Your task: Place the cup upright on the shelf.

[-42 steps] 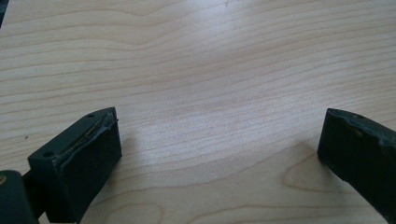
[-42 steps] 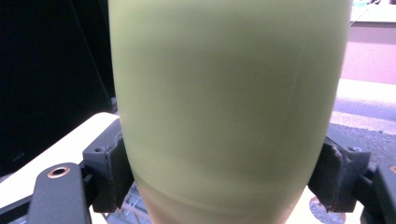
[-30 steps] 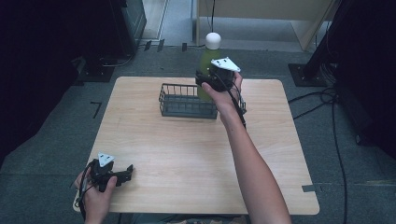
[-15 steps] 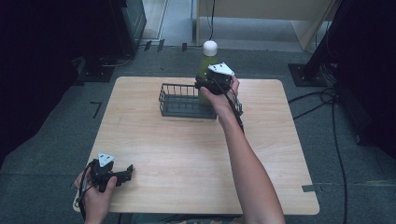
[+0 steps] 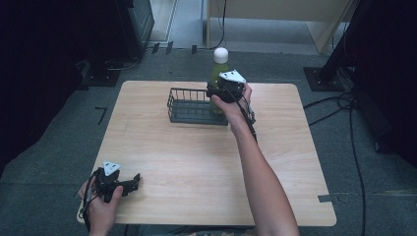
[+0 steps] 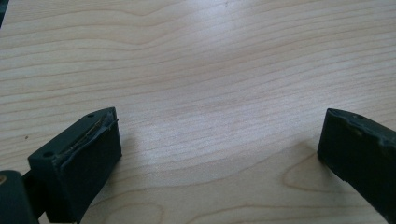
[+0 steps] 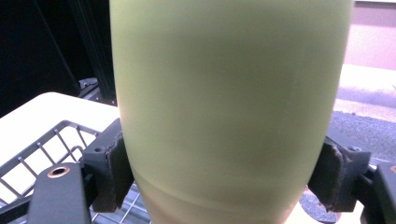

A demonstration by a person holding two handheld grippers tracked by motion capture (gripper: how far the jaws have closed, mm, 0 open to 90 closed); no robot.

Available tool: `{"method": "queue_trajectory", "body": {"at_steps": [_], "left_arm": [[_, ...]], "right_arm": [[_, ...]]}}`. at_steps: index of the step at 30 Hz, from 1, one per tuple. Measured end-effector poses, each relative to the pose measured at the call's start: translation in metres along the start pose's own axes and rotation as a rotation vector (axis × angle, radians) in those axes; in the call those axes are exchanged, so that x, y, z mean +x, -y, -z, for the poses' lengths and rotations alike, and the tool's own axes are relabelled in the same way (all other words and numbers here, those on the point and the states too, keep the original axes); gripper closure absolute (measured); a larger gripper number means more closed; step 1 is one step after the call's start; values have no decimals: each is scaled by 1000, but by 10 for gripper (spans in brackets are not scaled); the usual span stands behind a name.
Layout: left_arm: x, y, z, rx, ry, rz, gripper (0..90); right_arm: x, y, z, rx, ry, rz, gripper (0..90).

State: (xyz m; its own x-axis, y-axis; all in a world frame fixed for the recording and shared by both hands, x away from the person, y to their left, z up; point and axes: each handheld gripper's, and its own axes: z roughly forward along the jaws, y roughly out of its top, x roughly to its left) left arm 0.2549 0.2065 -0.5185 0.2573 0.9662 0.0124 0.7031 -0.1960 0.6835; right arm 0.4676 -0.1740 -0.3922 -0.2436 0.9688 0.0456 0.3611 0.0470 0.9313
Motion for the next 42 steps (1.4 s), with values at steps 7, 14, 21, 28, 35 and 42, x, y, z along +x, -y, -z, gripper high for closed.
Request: {"method": "queue_trajectory", "body": {"at_steps": [7,14,21,28,35,42], "left_arm": [[0,0,0,0,0,0,0],[0,0,0,0,0,0,0],[0,0,0,0,0,0,0],[0,0,0,0,0,0,0],[0,0,0,0,0,0,0],[0,0,0,0,0,0,0]], "right_arm": [[-2,3,0,1,-9,-15,205],[-6,1,2,19,-24,-46,188],[-6,-2,6,25,-37,-38,158],[-4,-3,9,8,-30,6,207],[-4,-3,9,13,-32,2,205],[-5,-3,10,23,-40,-9,184]]}}
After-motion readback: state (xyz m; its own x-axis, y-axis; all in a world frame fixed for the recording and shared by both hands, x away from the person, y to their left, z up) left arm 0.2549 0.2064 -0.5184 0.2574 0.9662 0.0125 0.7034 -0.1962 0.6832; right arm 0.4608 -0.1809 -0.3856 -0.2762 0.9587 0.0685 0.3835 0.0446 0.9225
